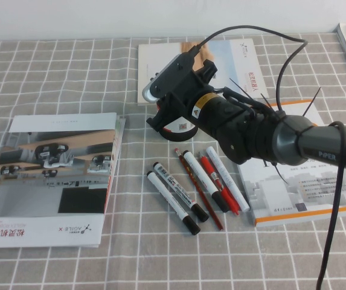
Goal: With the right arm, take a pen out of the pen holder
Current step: 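Take a marker out of the pen holder and lay it on the table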
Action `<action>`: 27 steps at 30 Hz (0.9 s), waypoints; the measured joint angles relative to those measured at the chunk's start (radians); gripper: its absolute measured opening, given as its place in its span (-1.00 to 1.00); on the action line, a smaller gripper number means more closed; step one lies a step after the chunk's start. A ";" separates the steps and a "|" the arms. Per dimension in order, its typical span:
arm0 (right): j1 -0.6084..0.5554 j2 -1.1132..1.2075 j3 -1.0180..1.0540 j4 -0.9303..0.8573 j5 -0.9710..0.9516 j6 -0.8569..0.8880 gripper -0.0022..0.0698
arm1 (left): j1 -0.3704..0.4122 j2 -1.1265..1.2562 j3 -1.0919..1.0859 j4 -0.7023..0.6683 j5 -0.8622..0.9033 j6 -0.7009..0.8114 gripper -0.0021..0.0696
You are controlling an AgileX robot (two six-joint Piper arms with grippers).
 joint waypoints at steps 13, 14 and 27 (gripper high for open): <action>0.000 -0.047 0.000 0.000 0.034 0.000 -0.92 | 0.000 0.000 0.000 0.000 0.000 0.000 -0.96; 0.000 -0.055 0.000 0.000 0.036 0.000 -0.92 | 0.000 0.000 0.000 0.000 0.000 0.000 -0.96; 0.000 -0.219 0.000 0.000 0.100 0.002 -0.92 | 0.000 0.000 0.000 0.000 0.000 0.000 -0.96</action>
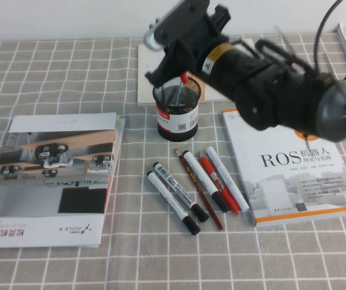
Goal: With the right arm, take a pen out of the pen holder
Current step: 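Take a marker out of the pen holder and lay it on the table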
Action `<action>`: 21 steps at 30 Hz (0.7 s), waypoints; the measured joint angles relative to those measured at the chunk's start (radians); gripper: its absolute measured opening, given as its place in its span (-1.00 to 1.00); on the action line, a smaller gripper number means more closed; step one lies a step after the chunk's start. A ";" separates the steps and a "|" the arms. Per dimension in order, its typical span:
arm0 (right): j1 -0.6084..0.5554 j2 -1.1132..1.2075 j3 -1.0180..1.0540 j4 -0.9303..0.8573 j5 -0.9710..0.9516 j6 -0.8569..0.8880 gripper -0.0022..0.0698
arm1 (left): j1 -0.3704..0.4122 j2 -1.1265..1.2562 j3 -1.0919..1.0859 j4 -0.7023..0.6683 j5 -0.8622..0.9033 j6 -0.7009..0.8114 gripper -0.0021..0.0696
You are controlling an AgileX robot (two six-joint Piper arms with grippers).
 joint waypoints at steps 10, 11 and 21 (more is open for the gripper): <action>0.000 -0.213 0.000 0.000 0.218 0.102 -0.92 | 0.000 0.000 0.000 0.000 0.000 0.000 -0.96; 0.000 -0.233 0.000 0.000 0.270 0.122 -0.92 | 0.000 0.000 0.000 0.000 0.000 0.000 -0.96; 0.000 -0.357 0.000 0.148 0.865 0.237 -0.92 | 0.000 0.000 0.000 0.000 0.000 0.000 -0.96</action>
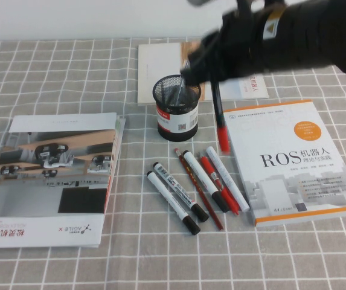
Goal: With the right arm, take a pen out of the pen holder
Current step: 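Take a marker out of the pen holder and lay it on the table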
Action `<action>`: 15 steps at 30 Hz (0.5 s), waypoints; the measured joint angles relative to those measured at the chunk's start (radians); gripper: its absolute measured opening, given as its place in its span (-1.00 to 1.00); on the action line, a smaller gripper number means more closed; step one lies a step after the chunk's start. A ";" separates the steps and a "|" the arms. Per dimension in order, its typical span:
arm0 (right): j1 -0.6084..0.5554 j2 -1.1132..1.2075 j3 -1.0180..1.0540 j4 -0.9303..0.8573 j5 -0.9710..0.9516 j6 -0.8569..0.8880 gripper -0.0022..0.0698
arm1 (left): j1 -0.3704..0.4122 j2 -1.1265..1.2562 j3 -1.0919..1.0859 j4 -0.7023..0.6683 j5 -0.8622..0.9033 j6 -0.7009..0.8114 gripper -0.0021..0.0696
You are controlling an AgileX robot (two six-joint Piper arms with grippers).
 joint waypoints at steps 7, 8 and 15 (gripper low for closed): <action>0.017 0.071 0.000 0.142 0.191 -0.012 -0.92 | 0.000 0.000 0.000 0.000 0.000 0.000 -0.96; 0.025 0.090 0.000 0.149 0.196 -0.015 -0.92 | 0.000 0.000 0.000 0.000 0.000 0.000 -0.96; 0.093 0.264 -0.107 0.170 0.295 -0.016 -0.92 | 0.000 0.000 0.000 0.000 0.000 0.000 -0.96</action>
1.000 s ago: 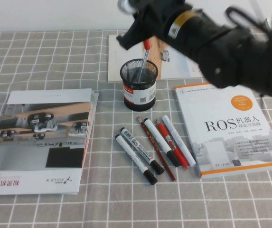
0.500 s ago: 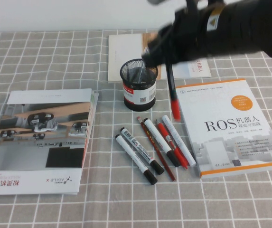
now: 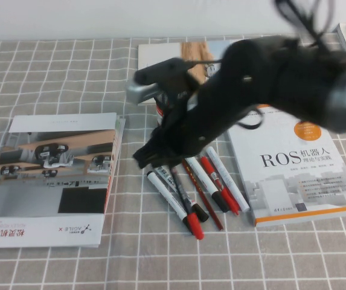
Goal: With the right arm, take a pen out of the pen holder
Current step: 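Take a marker out of the pen holder and lay it on the table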
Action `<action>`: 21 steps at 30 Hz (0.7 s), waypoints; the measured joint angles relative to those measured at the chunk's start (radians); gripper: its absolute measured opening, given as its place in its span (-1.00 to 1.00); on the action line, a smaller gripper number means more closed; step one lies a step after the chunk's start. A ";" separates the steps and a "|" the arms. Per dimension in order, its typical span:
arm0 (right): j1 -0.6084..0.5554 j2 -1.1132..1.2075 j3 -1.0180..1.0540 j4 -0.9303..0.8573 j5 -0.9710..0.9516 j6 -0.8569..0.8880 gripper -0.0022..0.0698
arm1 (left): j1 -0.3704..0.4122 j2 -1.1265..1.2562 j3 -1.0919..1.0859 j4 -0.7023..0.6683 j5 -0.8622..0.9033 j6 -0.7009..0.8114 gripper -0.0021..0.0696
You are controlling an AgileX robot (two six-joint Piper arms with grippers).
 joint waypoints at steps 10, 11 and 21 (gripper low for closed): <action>0.017 0.318 -0.339 0.002 0.162 -0.015 -0.92 | 0.000 0.000 0.000 0.000 0.000 0.000 -0.96; 0.017 0.347 -0.372 0.008 0.173 -0.018 -0.92 | 0.000 0.000 0.000 0.000 0.000 0.000 -0.96; 0.015 0.533 -0.596 0.037 0.206 -0.022 -0.92 | 0.000 0.000 0.000 0.000 0.000 0.000 -0.96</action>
